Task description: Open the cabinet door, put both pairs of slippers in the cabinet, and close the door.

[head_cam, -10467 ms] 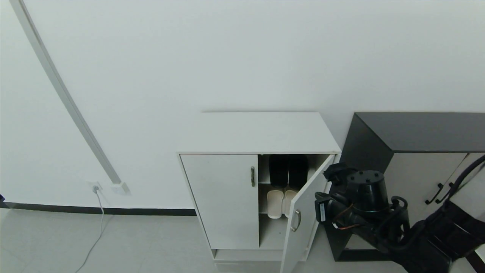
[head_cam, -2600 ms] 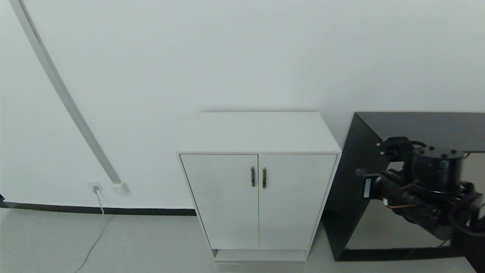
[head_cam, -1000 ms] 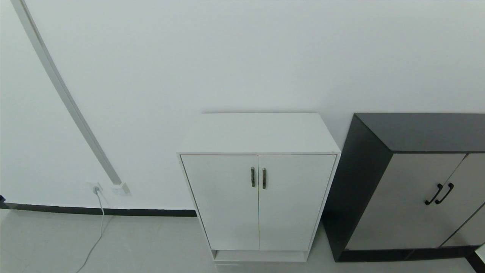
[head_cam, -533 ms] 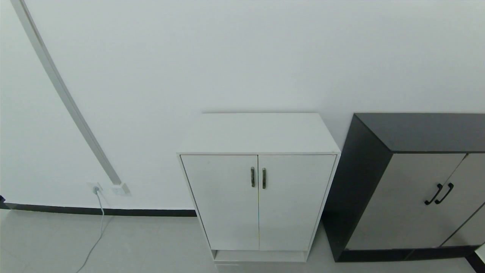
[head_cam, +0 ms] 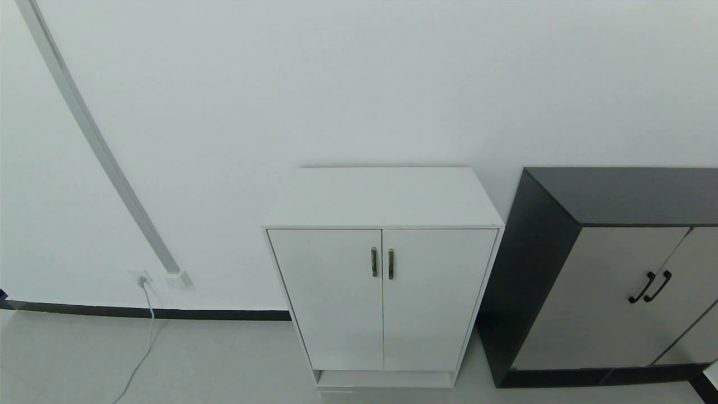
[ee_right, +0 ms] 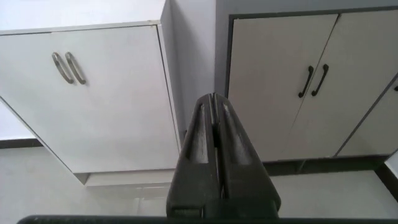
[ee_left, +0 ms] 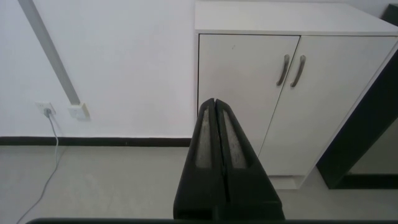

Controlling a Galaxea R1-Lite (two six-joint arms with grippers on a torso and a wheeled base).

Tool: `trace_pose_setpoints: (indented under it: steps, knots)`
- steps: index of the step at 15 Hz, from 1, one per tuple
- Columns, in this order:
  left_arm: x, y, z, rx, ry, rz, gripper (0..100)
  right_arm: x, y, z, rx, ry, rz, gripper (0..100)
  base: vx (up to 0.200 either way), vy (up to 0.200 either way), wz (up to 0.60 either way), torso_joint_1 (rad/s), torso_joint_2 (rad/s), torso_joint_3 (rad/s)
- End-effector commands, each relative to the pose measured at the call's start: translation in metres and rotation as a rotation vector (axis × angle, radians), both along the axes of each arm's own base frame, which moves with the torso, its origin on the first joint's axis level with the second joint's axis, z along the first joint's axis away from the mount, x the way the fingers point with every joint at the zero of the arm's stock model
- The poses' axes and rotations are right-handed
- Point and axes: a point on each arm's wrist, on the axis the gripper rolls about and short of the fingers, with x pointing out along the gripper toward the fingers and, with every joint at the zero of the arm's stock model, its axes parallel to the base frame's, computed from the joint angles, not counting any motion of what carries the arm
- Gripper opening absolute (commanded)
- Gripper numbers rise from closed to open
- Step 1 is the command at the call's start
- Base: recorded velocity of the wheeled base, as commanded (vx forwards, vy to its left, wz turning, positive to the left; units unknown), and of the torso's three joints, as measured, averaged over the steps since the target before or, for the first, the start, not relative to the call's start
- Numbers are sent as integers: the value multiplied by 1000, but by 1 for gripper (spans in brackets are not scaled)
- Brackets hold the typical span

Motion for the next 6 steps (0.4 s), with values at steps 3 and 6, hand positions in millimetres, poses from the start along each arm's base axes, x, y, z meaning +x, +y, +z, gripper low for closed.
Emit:
trace_pose_setpoints:
  steps: [3, 6]
  knots:
    - [0, 0, 0, 0, 1, 1, 0, 0, 0, 0, 3, -5, 1, 0, 0, 0, 0, 0, 0, 0]
    - [0, 0, 0, 0, 3, 1, 0, 0, 0, 0, 1, -5, 4, 0, 0, 0, 0, 0, 0, 0]
